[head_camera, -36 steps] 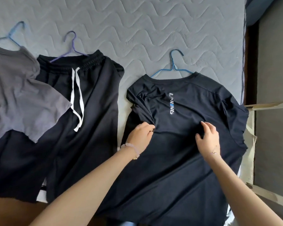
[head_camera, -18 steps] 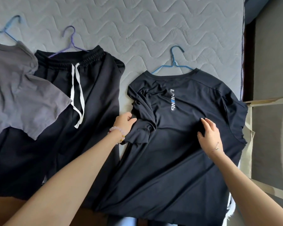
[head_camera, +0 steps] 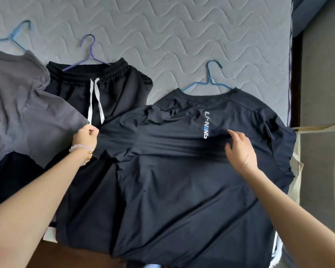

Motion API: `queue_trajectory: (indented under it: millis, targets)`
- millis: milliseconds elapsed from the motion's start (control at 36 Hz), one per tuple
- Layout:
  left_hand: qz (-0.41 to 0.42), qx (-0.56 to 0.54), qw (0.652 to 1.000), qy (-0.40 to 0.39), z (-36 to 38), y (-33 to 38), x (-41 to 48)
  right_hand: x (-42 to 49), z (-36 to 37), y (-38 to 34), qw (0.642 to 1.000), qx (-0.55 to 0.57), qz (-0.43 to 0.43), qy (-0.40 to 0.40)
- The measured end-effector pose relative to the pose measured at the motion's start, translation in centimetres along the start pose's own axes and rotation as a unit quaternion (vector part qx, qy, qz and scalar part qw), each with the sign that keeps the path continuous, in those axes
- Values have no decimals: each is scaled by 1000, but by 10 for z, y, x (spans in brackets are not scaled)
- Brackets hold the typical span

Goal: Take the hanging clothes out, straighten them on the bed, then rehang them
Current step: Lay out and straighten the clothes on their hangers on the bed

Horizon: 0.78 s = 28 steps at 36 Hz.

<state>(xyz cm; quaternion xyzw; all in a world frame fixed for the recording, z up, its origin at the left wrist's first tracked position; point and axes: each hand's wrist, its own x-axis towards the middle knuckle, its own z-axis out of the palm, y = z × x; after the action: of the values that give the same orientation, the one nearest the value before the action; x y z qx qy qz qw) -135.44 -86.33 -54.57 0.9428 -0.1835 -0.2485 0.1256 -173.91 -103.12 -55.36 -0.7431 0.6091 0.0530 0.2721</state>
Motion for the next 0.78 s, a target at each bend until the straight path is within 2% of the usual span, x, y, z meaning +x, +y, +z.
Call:
queue_trajectory:
  millis: [167,250,361,444,528,639,694,778]
  targets:
    - [3,-94,995,-40,9,13,3,52,0,-82,995,24,-95,-35]
    - [0,-134,987,-90,13,10,7,80,5,-118,988,18,-141,-56]
    - [5,-178,973,-147,14,1,9,109,20,-156,971,-40,-214,-96]
    - [26,-118,980,-160,12,-7,14,120,31,-173,954,-137,-248,-93]
    - [62,-74,985,-140,8,-11,14,126,35,-186,938,-222,-263,-46]
    - [105,-59,991,-64,4,-13,10,131,35,-193,918,-280,-280,-21]
    - [112,-54,991,-58,4,-14,11,135,32,-193,917,-285,-279,-1]
    - [108,-55,992,-45,-1,-14,17,147,17,-195,937,-239,-248,62]
